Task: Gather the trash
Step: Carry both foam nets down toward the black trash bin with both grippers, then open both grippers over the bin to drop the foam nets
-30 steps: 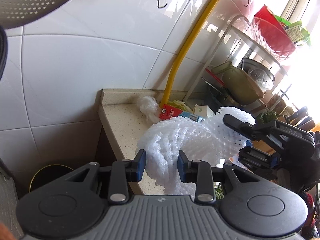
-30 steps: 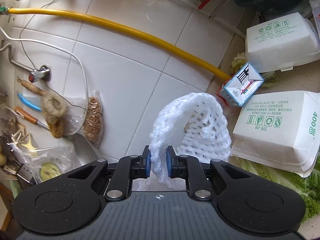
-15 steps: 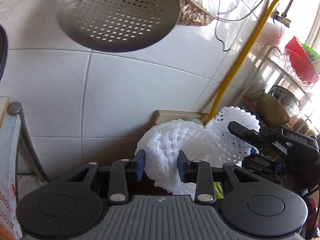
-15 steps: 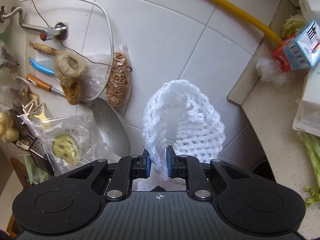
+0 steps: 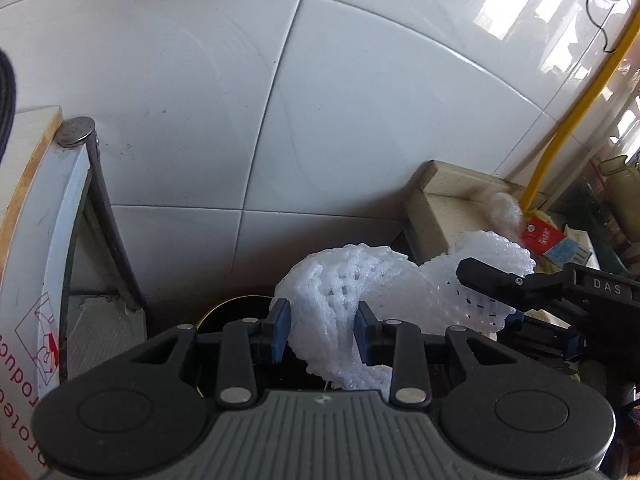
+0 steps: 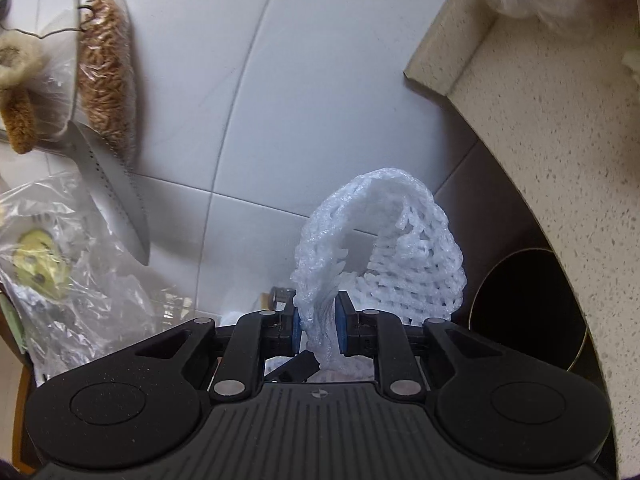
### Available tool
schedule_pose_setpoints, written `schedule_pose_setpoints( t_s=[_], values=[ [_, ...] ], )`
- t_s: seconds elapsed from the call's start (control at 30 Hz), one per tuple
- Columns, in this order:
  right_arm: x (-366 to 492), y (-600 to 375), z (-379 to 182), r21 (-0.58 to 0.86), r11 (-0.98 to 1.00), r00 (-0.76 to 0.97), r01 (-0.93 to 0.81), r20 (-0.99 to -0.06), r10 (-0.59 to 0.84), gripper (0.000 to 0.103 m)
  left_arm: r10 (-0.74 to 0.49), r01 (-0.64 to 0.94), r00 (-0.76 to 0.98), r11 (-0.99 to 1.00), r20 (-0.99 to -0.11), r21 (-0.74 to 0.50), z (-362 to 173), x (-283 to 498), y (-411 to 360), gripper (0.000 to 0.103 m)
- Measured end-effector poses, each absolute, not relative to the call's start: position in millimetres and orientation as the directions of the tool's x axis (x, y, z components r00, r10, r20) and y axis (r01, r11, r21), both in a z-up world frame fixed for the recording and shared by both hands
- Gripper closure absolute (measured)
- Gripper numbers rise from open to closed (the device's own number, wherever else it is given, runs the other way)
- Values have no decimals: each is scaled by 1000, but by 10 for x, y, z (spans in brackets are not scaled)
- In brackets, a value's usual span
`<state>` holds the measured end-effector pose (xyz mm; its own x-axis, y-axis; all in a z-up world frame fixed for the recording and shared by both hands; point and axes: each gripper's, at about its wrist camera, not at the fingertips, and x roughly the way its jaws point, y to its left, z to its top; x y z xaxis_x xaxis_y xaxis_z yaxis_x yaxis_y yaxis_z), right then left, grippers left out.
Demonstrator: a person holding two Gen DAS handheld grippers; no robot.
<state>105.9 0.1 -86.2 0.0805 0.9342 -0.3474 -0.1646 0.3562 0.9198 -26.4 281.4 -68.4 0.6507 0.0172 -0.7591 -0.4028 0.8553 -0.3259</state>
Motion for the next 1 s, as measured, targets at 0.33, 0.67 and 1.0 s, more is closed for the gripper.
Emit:
schedule_pose_setpoints(
  t_s=[0.33,0.67,1.0],
  values=[
    [1138,254,-1246,892,439,37,-109,-438,898,75,53,-459,571,848,-819,-265,-1031,-85,2930,73],
    [1174,553,-1471,818,562,-1,-121,-567,824,53,126,-473,459,872,-880,-122,-1330,126,2926,65],
    [1206,854,-1773,740,659,-57,-135,-670,741,31,127,-446,338,894,-932,-39,-1622,360,2888,44]
  ],
)
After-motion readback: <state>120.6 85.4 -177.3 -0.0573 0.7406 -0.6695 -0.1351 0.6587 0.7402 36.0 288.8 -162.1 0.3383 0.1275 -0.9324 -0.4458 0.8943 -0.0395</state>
